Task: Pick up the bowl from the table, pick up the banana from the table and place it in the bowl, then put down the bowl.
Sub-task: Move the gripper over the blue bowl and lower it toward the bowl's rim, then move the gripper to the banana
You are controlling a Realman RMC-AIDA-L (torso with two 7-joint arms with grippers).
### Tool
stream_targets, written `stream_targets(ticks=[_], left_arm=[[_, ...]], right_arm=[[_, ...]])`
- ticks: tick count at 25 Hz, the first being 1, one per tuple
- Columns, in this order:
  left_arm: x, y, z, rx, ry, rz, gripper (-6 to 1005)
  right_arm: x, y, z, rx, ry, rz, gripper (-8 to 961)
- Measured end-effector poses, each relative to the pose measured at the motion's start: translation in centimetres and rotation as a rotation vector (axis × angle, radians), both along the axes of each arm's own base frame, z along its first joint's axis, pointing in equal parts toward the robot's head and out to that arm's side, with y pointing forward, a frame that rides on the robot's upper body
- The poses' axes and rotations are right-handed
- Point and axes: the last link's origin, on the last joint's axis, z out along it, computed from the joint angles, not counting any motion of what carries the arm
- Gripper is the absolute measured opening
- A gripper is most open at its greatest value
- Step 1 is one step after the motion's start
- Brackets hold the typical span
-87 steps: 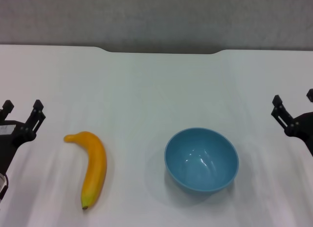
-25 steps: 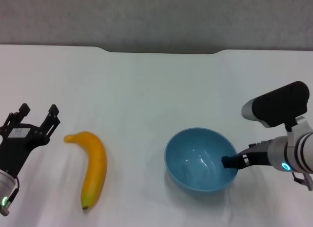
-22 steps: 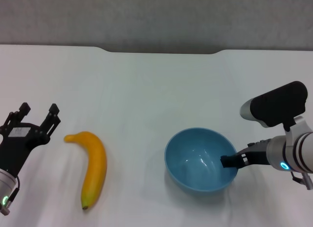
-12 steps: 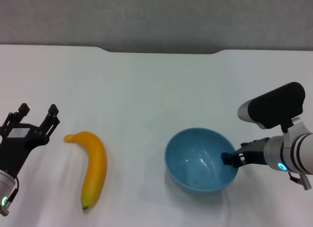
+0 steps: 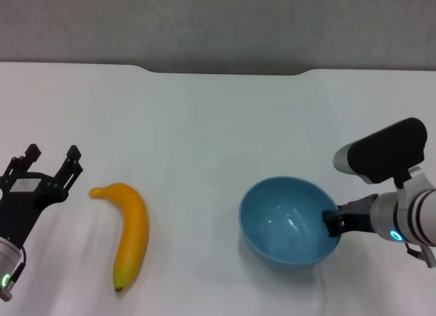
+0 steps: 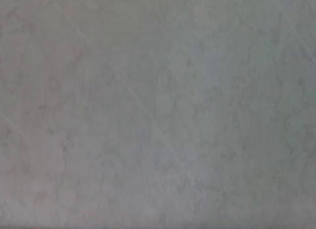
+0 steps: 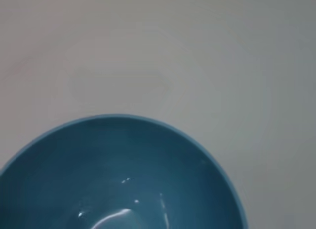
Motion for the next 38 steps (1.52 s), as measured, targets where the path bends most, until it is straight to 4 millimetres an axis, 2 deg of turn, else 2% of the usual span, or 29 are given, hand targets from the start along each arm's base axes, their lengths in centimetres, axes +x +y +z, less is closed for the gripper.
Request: stream_targets(ticks=[6, 14, 20, 25, 28, 34, 38], left_arm=[[0.0, 0.0, 0.0, 0.000, 0.000, 0.001, 833], [0.3, 0.1, -0.1, -0.025, -0.056, 0.009, 837], [2.6, 1.9, 0.6, -0.149, -0.102, 0.097, 840], [4.4, 3.1, 1.1, -0.237, -0.015, 0.198, 842], [5.7, 4.1, 0.9, -0.379, 0.097, 0.338, 844], [6.7, 4.8, 1.4, -0.548, 0.132, 0.433, 847], [6.5, 5.2, 2.1, -0.612, 0.195, 0.488, 849]], right_arm=[[0.3, -0.1, 0.1, 0.005, -0.001, -0.006, 106], [0.2, -0.2, 0.5, 0.041, 0.032, 0.004, 96], [-0.3, -0.2, 1.0, 0.062, 0.050, 0.026, 74], [-0.4, -0.1, 1.0, 0.065, 0.051, 0.031, 50], [-0.4, -0.1, 1.0, 0.068, 0.053, 0.034, 45], [-0.5, -0.1, 1.0, 0.067, 0.053, 0.037, 43], [-0.5, -0.1, 1.0, 0.068, 0.053, 0.037, 43]])
